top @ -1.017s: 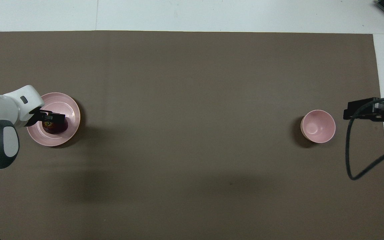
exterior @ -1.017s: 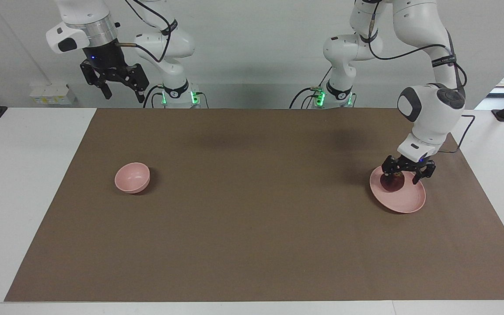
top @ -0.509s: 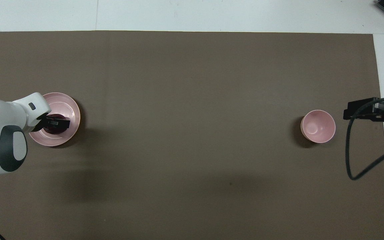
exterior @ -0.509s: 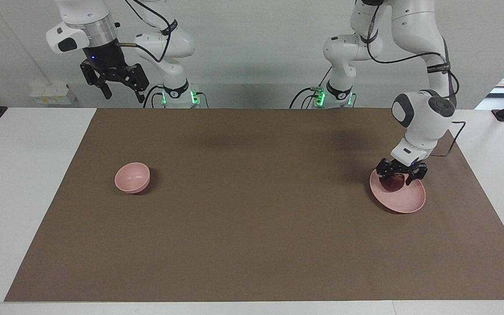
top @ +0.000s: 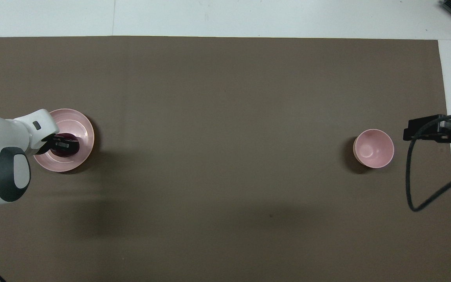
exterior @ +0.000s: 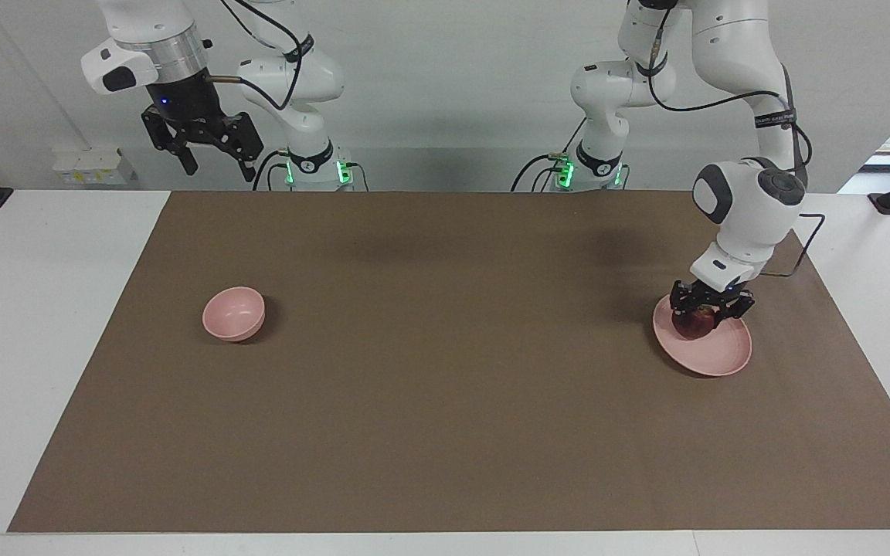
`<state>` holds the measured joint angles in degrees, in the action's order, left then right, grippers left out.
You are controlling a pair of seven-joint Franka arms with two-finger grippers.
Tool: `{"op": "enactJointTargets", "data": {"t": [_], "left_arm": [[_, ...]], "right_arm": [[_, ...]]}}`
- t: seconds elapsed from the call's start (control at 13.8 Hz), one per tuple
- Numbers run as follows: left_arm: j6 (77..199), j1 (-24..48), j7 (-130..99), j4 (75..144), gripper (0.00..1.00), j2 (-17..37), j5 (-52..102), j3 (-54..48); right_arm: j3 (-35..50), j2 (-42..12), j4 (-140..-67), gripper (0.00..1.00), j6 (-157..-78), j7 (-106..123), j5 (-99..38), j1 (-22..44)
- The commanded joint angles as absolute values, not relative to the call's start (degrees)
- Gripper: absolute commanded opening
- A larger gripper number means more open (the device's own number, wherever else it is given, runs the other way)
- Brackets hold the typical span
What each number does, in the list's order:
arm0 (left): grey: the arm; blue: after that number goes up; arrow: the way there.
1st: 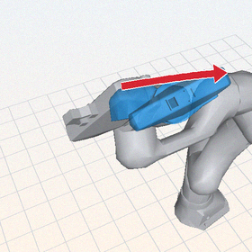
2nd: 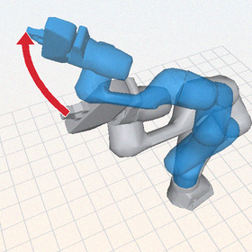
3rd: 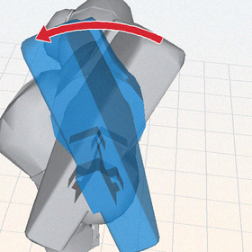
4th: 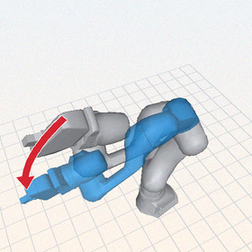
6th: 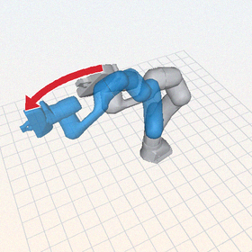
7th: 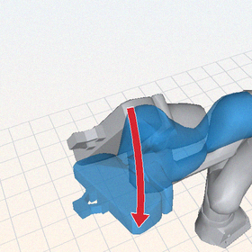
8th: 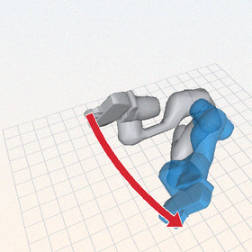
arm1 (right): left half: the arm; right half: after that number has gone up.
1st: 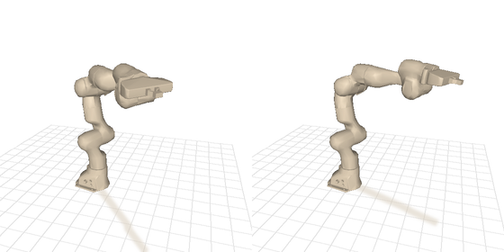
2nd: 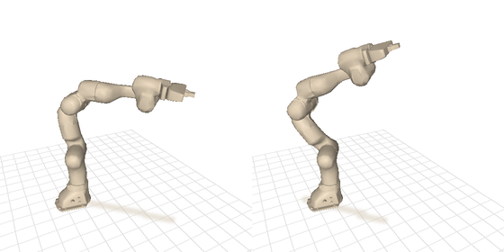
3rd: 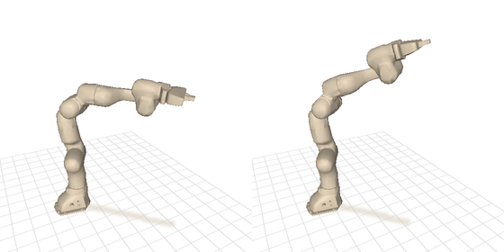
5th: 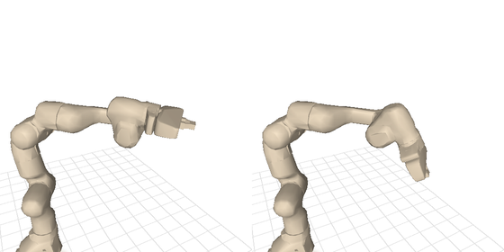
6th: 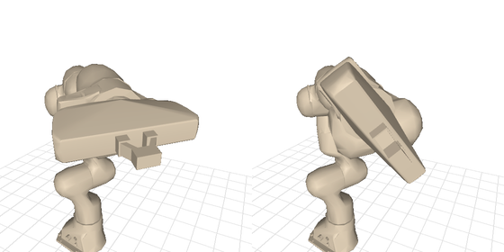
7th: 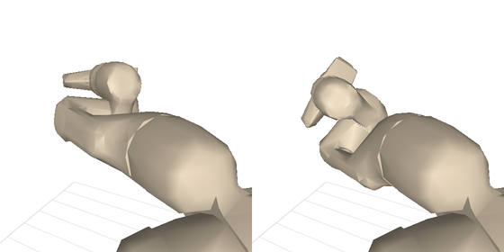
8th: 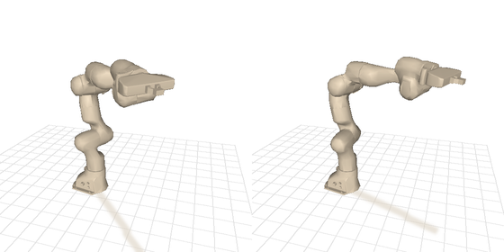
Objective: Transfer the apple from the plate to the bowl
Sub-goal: 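Close the left gripper on the dark red apple, then lift the apple with the left gripper while the right gripper reaches in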
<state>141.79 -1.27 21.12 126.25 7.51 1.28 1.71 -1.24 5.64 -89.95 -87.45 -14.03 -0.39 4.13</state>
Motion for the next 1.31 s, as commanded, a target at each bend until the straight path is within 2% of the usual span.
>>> {"op": "enactJointTargets", "data": {"t": [0.0,0.15,0.58,0.87,1.24], "left_arm": [[141.3,-2.3,24.4,125.1,0.11,6.7,1.8,1.4],[140.5,-2.2,24.1,122.6,0.02,5.8,1.8,1.3],[137.2,0.1,24.0,119.1,0.0,4.8,4.0,-0.3],[137.7,3.4,23.5,116.7,0.0,5.7,15.5,-0.3],[138.4,5.7,23.7,115.9,0.0,5.8,39.1,-1.6]], "right_arm": [[-0.5,5.4,-89.1,1.0,-86.4,-12.9,-0.4,3.0],[-0.5,5.4,-89.2,1.0,-86.4,-12.9,-0.4,3.0],[-0.5,5.4,-89.2,1.0,-86.4,-12.9,-0.4,3.0],[-0.5,5.4,-89.1,1.0,-86.4,-12.9,-0.4,3.1],[-0.5,5.4,-89.1,1.0,-86.4,-12.9,-0.4,3.1]]}}
